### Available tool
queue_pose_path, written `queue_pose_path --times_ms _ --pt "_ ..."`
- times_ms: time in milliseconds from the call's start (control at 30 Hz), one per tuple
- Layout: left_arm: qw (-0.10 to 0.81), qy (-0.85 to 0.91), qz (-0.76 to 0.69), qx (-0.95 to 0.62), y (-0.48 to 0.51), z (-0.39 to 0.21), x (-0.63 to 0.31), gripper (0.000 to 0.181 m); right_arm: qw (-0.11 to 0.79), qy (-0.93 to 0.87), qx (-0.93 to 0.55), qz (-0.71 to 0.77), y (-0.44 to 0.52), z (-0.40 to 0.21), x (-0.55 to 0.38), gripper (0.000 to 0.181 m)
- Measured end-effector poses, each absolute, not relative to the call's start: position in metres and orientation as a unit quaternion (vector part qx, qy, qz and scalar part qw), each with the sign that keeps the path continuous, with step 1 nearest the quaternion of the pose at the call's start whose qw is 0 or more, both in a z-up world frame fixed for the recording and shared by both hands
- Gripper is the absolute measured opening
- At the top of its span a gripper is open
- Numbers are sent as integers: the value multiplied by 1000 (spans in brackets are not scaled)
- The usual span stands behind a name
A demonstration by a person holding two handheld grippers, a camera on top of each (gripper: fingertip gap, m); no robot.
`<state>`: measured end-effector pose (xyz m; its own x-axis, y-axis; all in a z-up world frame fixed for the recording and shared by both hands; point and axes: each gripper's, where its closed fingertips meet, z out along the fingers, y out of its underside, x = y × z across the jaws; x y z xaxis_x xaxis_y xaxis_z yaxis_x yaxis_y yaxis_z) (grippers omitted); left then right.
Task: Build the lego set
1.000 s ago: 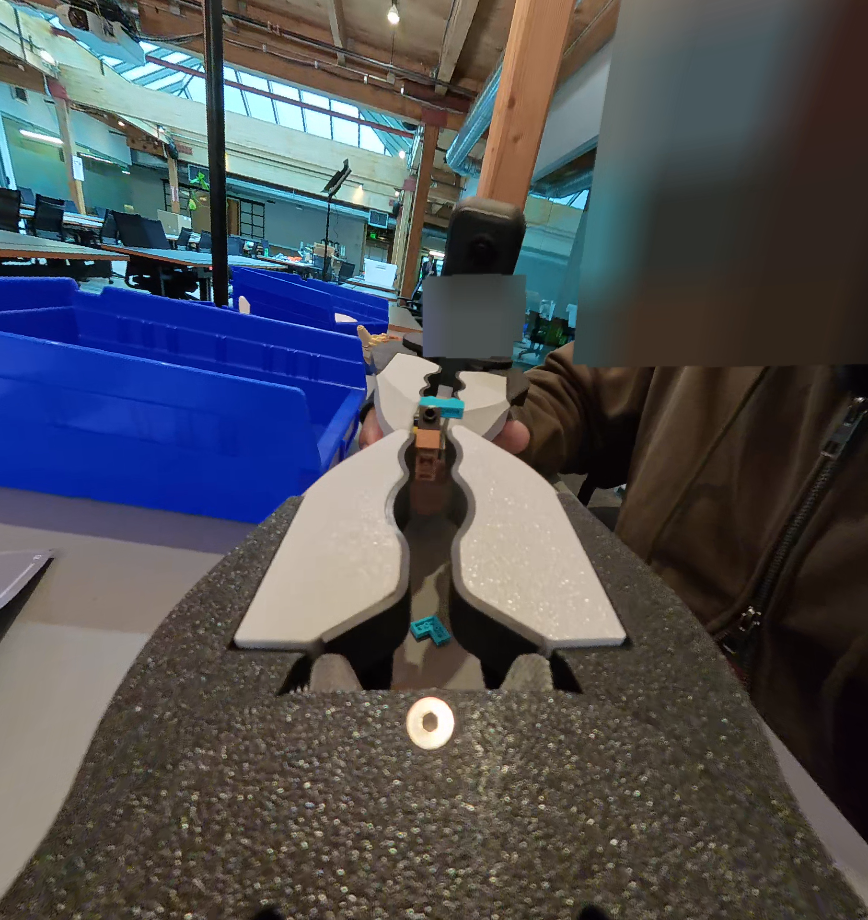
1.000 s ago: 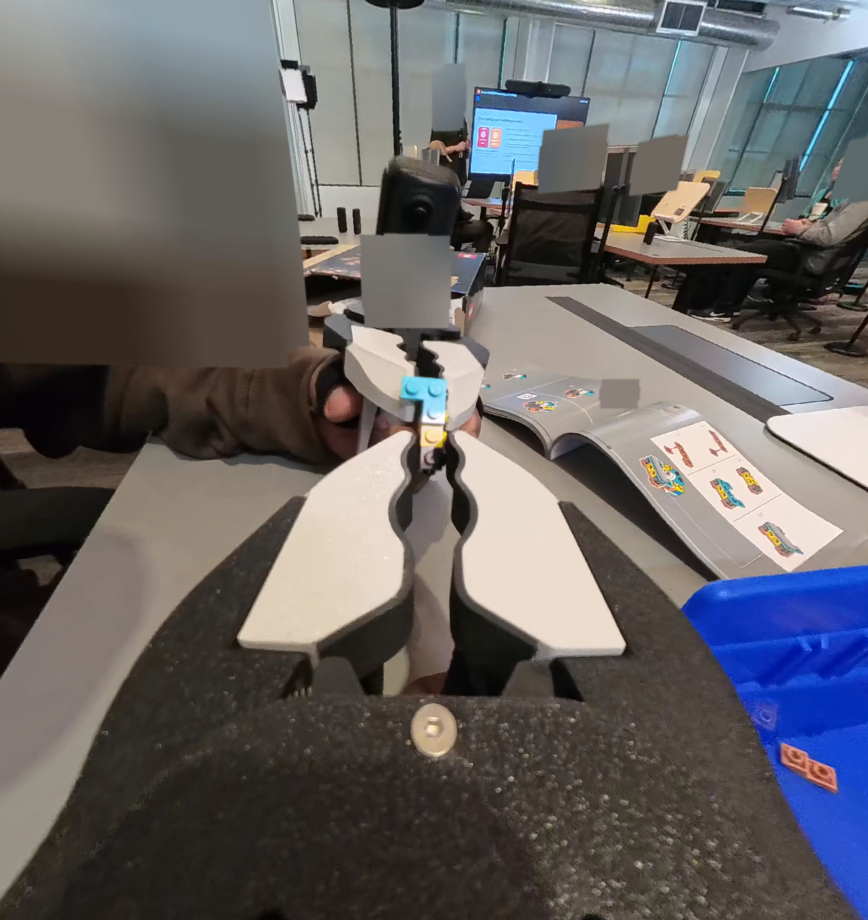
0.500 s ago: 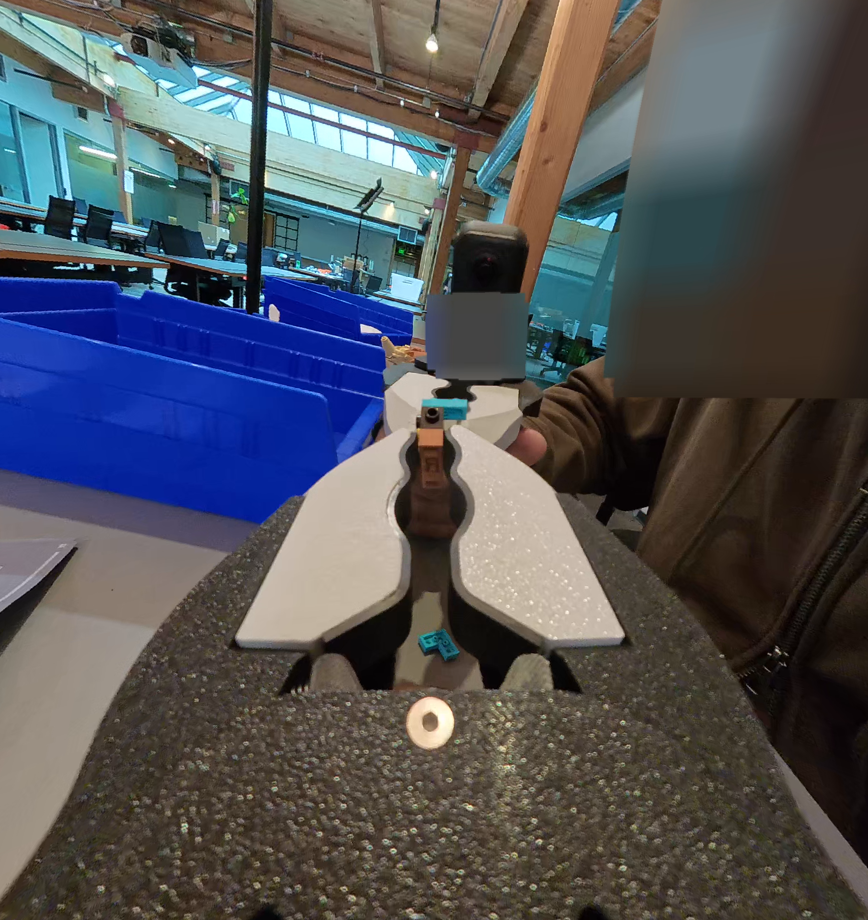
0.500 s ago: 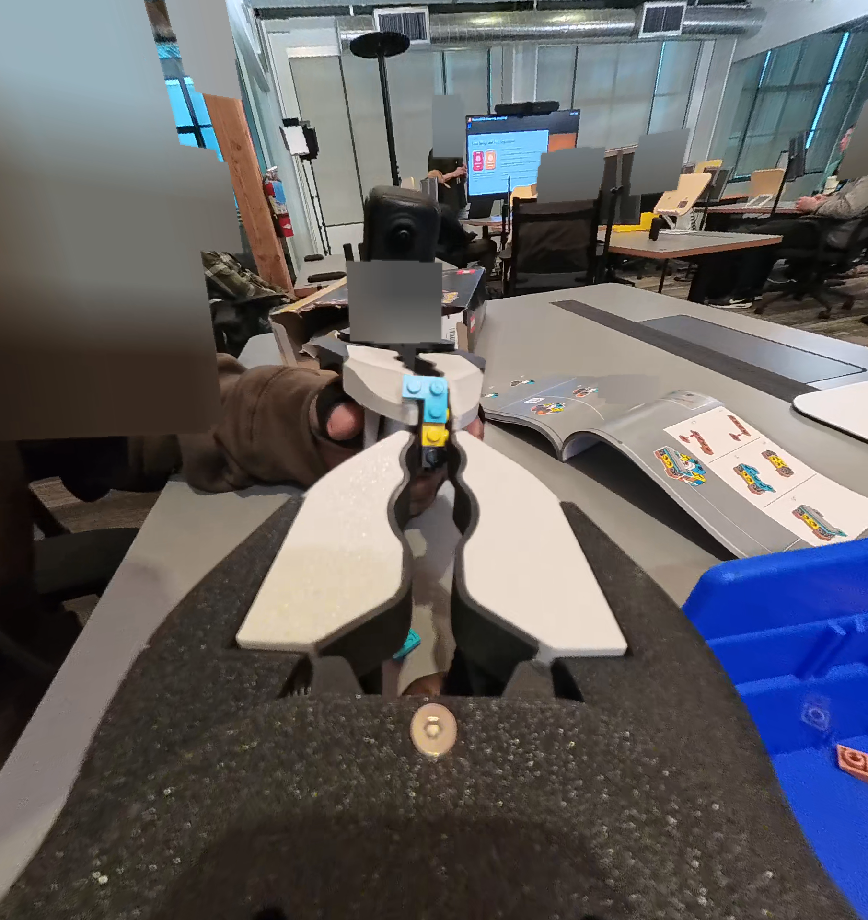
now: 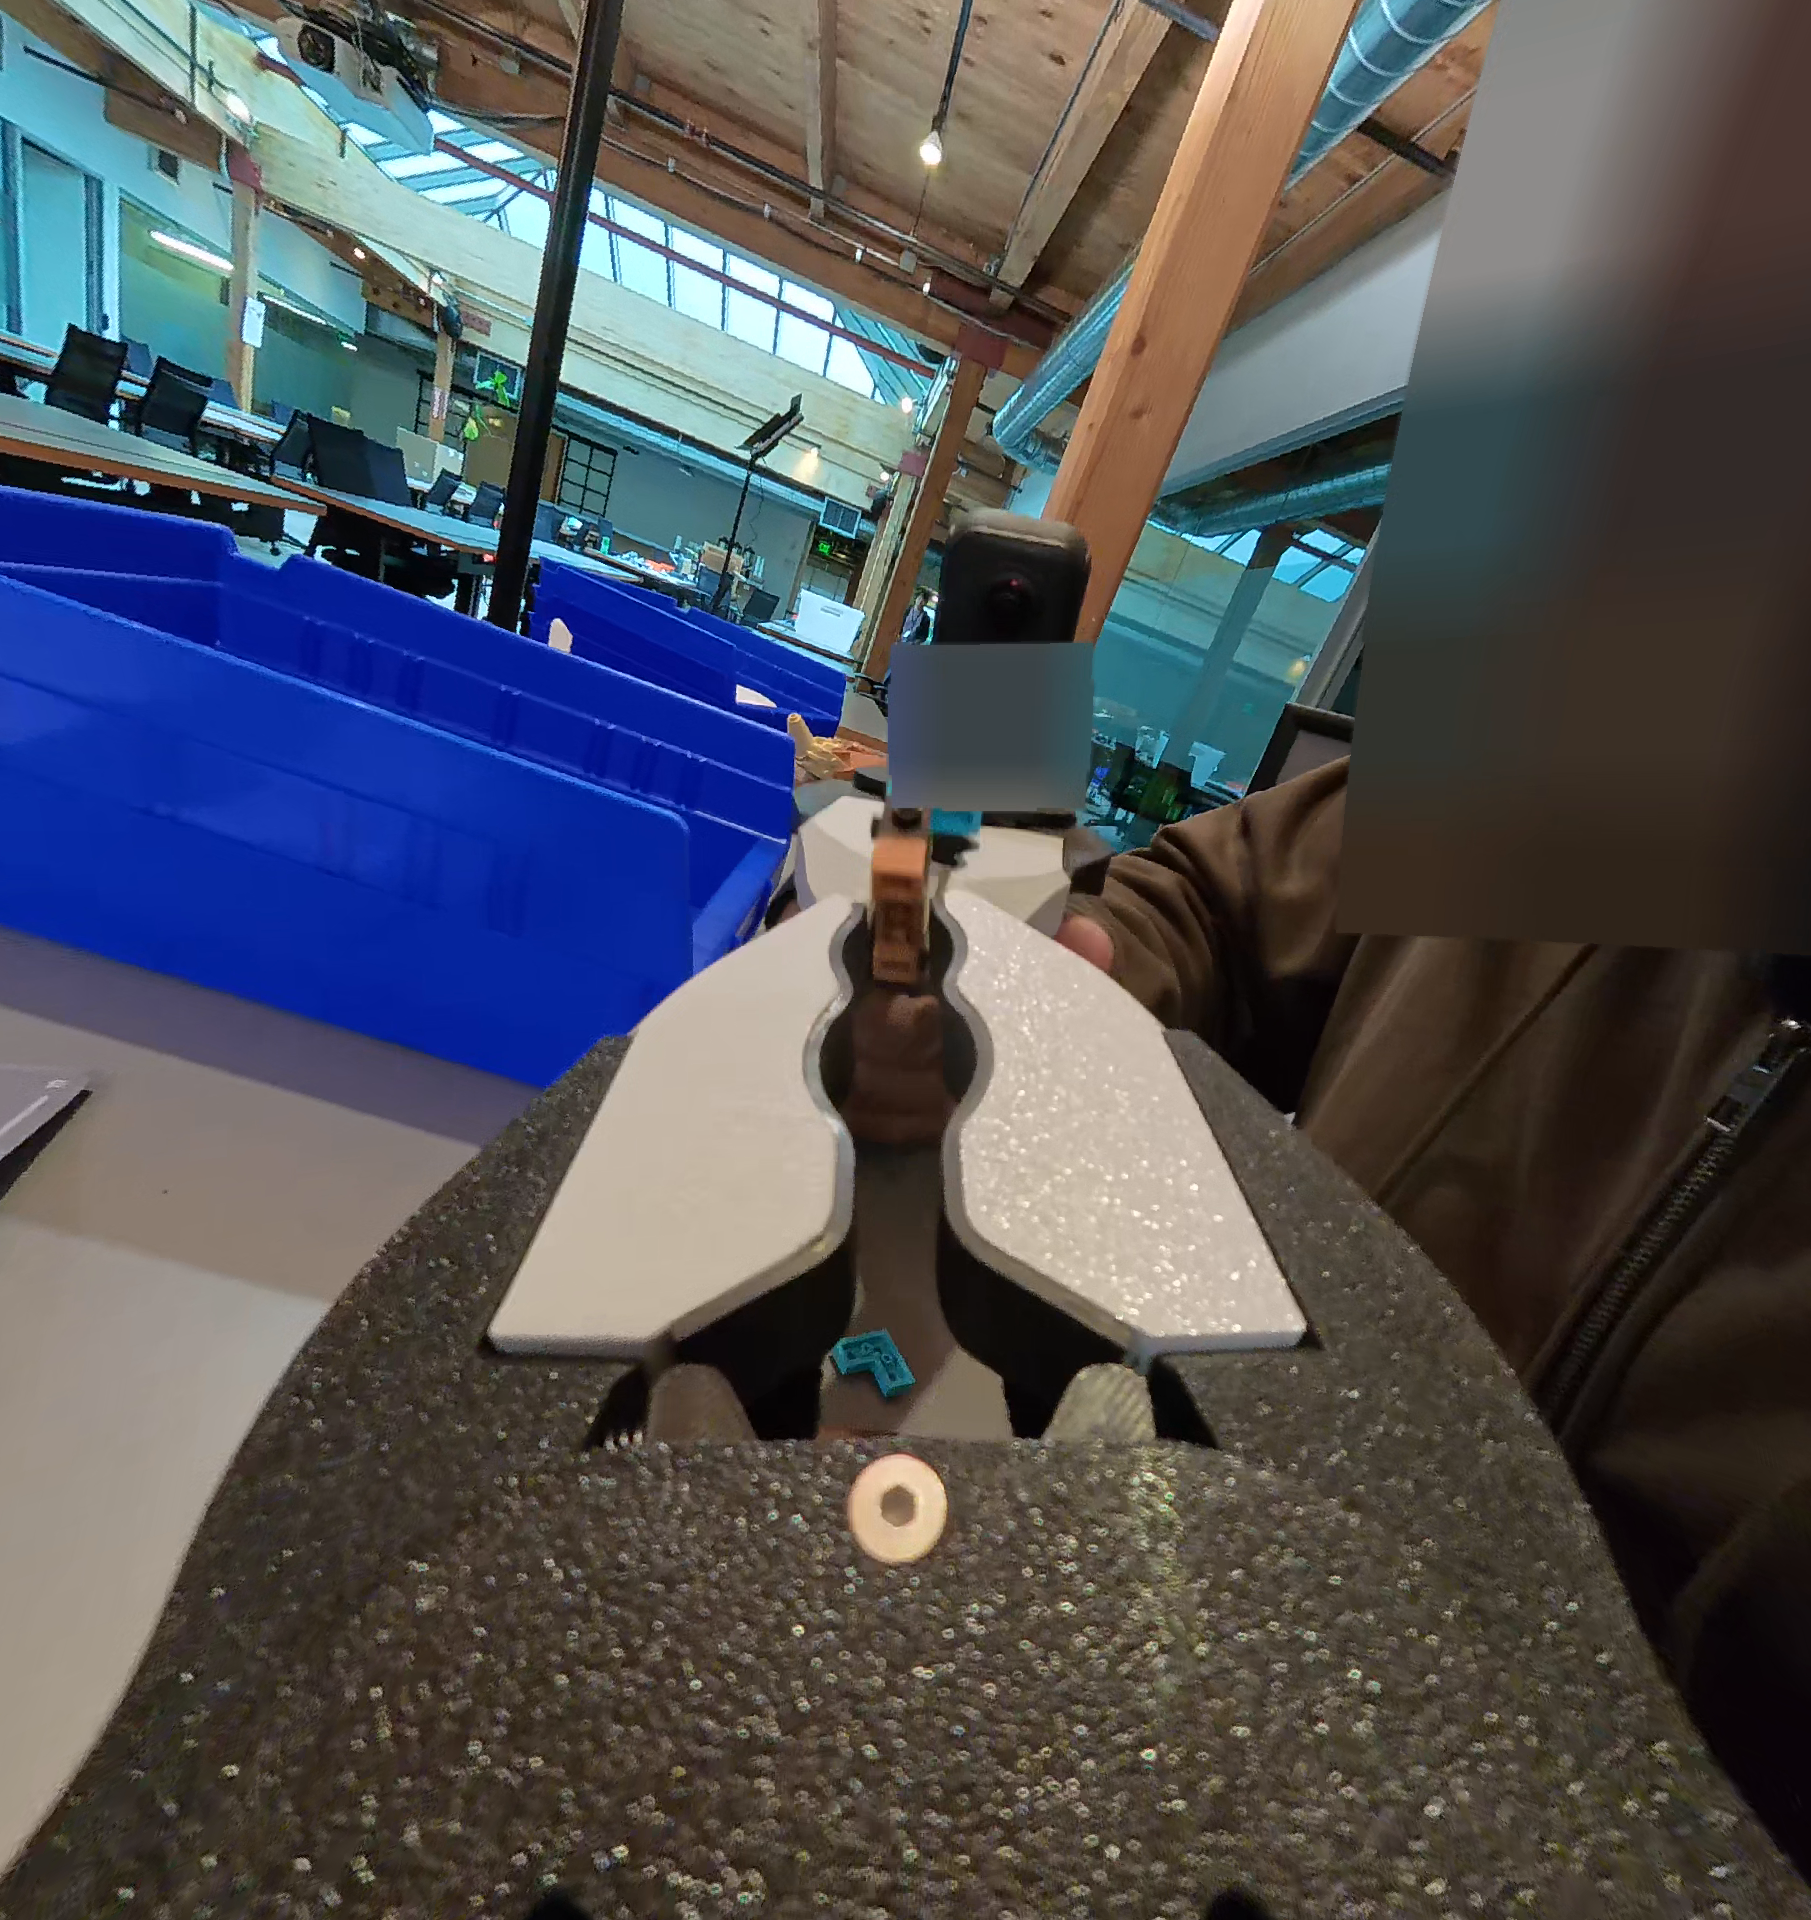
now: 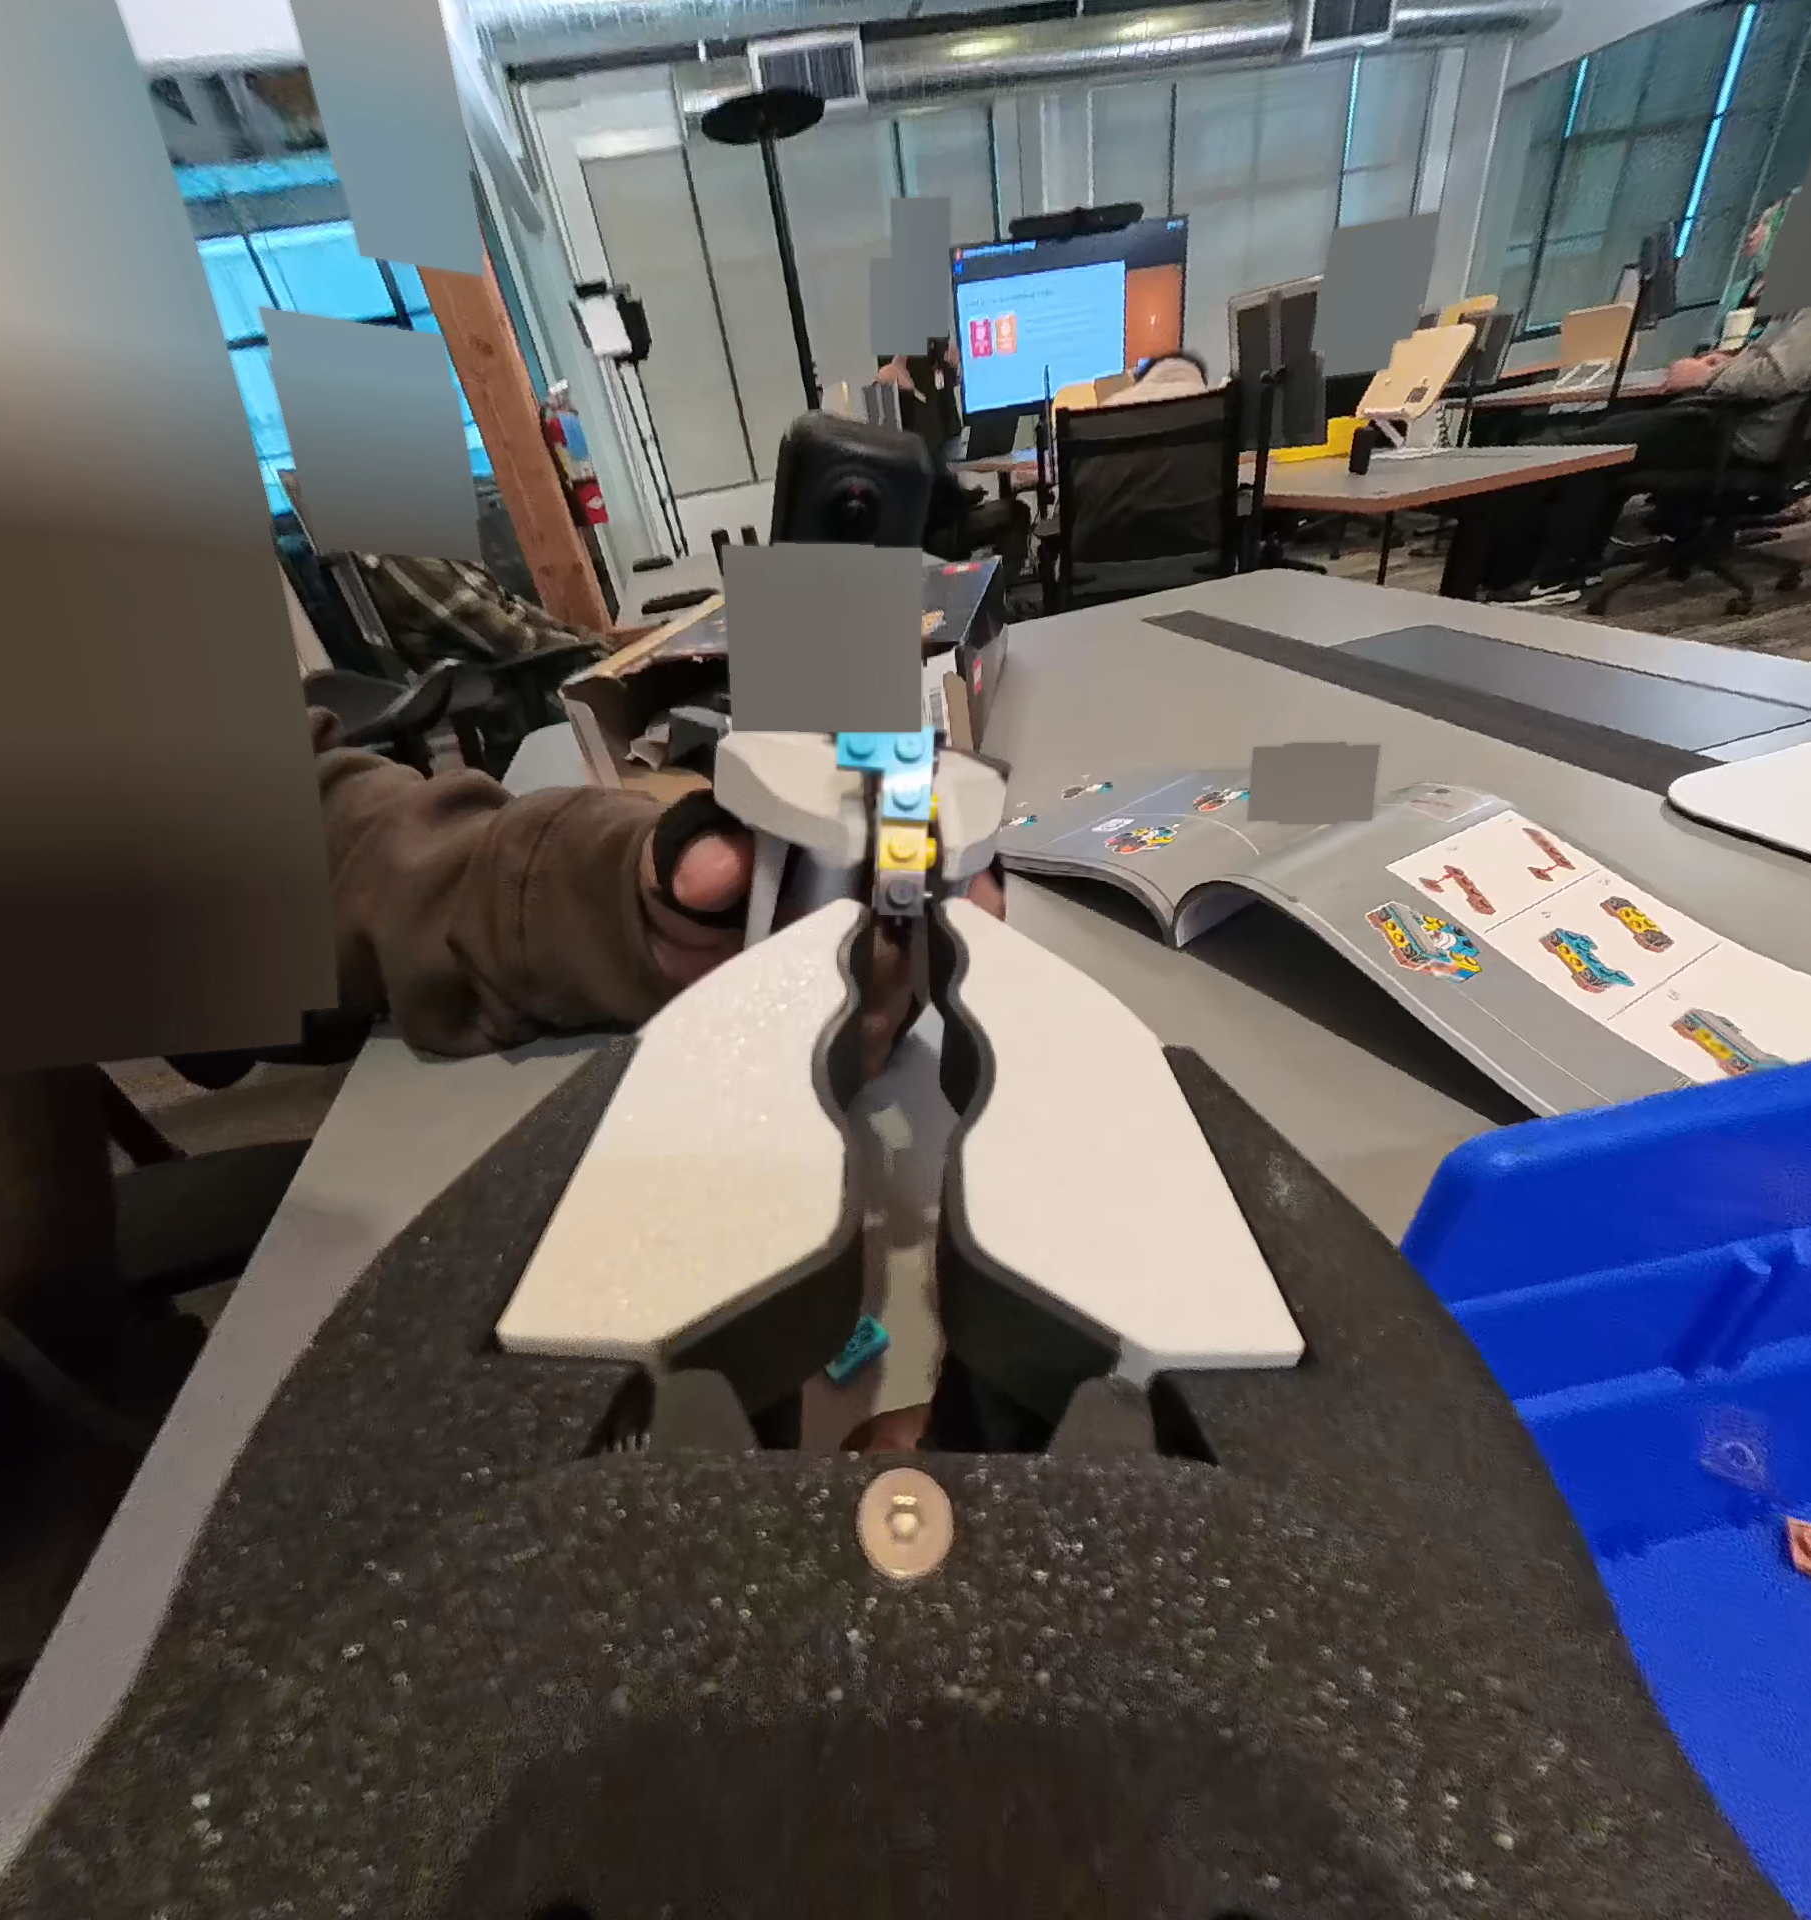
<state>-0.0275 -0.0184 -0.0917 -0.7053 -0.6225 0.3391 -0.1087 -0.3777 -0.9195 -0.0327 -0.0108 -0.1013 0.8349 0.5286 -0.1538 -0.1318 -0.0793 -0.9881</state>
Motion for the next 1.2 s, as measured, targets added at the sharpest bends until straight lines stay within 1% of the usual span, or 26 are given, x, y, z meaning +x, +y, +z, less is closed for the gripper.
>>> queue_pose_path --times_ms 367,467,533,733,867,933,1000,1100,1200 --pt "171 533 -753 -345 -22 -92 -27 9 661 -142 -691 254 -11 -101 -34 10" --pt "180 542 -746 -344 -21 -94 -27 8 657 -160 -698 233 -11 -103 -34 11" --pt "195 543 -740 -345 -17 -93 -27 8 637 -193 -719 204 -12 -111 -32 11" --pt "203 553 -724 -360 -9 -98 -26 8 501 -342 -785 129 -28 -158 -37 12" --pt "199 573 -710 -357 -13 -103 -27 8 443 -387 -804 89 -31 -191 -43 20" --pt "194 584 -704 -355 -15 -105 -28 8 424 -398 -809 82 -32 -200 -44 24" --pt "192 590 -700 -353 -16 -106 -29 8 423 -396 -811 82 -31 -201 -44 25" --pt "188 596 -697 -352 -17 -108 -30 8 407 -389 -823 74 -29 -206 -42 23" --pt "187 602 -693 -350 -18 -109 -31 8 405 -396 -821 75 -31 -206 -44 16"
